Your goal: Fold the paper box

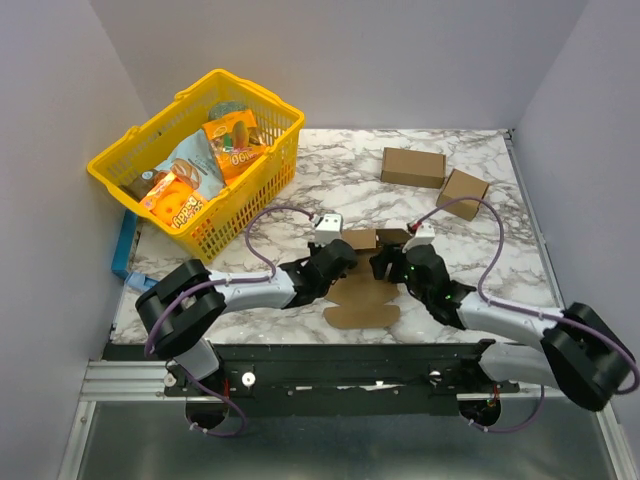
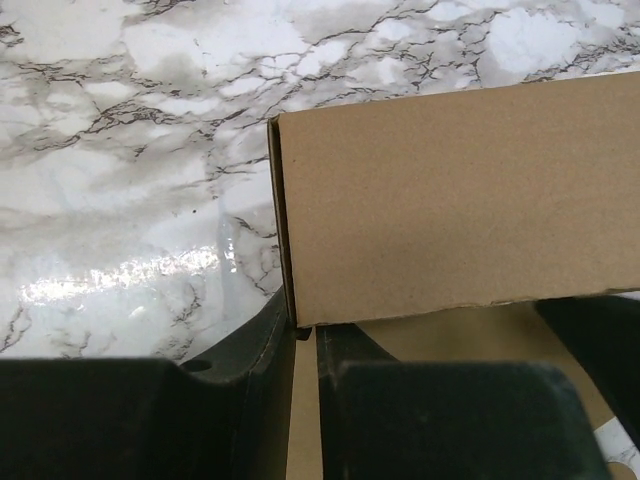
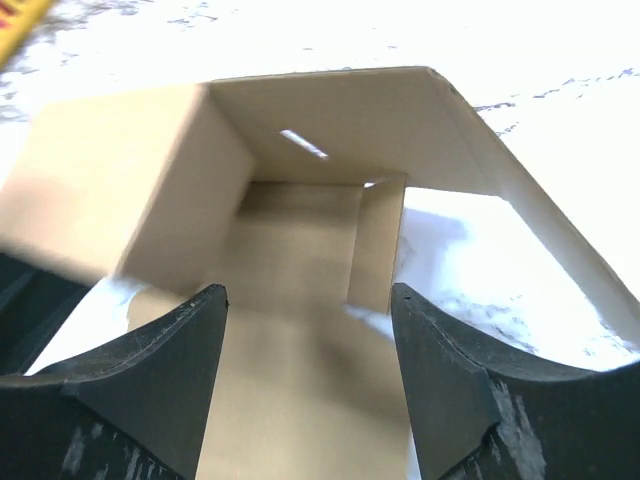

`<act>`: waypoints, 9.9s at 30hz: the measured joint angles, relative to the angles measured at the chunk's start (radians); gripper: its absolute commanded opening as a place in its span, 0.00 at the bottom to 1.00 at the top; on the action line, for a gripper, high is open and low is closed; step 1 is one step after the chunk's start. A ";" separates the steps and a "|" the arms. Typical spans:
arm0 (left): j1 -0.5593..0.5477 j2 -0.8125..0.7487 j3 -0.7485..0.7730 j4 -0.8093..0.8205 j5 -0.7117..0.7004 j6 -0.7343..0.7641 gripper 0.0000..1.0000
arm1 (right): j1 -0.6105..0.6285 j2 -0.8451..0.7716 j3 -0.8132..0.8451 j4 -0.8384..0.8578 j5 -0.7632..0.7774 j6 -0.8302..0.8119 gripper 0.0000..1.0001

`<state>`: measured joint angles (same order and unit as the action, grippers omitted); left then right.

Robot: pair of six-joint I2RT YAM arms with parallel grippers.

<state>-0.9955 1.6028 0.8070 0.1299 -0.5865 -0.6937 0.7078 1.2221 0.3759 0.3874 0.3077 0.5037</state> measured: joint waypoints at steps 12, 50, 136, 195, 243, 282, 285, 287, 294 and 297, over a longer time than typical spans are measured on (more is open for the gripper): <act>0.047 -0.008 0.016 -0.043 0.020 0.095 0.19 | -0.020 -0.479 0.018 -0.389 -0.095 -0.044 0.88; 0.050 -0.030 0.016 -0.088 0.027 0.167 0.15 | -0.462 0.195 0.180 -0.214 -0.792 0.132 0.48; -0.001 -0.011 0.090 -0.246 -0.004 0.061 0.11 | -0.146 0.183 0.039 0.017 -0.259 0.119 0.31; 0.056 0.032 0.157 -0.318 -0.022 0.089 0.10 | 0.006 0.014 0.040 -0.062 -0.192 0.066 0.73; 0.125 -0.029 0.099 -0.312 0.029 0.153 0.07 | -0.375 0.421 0.322 -0.171 -0.748 -0.080 0.69; 0.091 -0.370 -0.093 -0.360 0.056 0.085 0.78 | -0.122 -0.325 0.010 -0.386 -0.505 0.233 0.43; 0.054 -0.449 -0.146 -0.375 0.040 0.057 0.72 | -0.111 -0.250 0.018 -0.342 -0.505 0.232 0.41; 0.000 -0.498 -0.180 -0.384 0.023 0.027 0.67 | -0.109 -0.192 0.031 -0.321 -0.502 0.229 0.41; -0.197 -0.542 -0.312 -0.268 0.023 -0.094 0.62 | -0.105 -0.025 0.086 -0.235 -0.477 0.214 0.41; -0.213 -0.489 -0.373 -0.151 0.040 -0.121 0.59 | -0.103 0.041 0.098 -0.191 -0.461 0.210 0.42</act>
<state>-1.2087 1.1141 0.4339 -0.0216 -0.5468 -0.8143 0.6044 1.2633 0.4736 0.1963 -0.1532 0.7136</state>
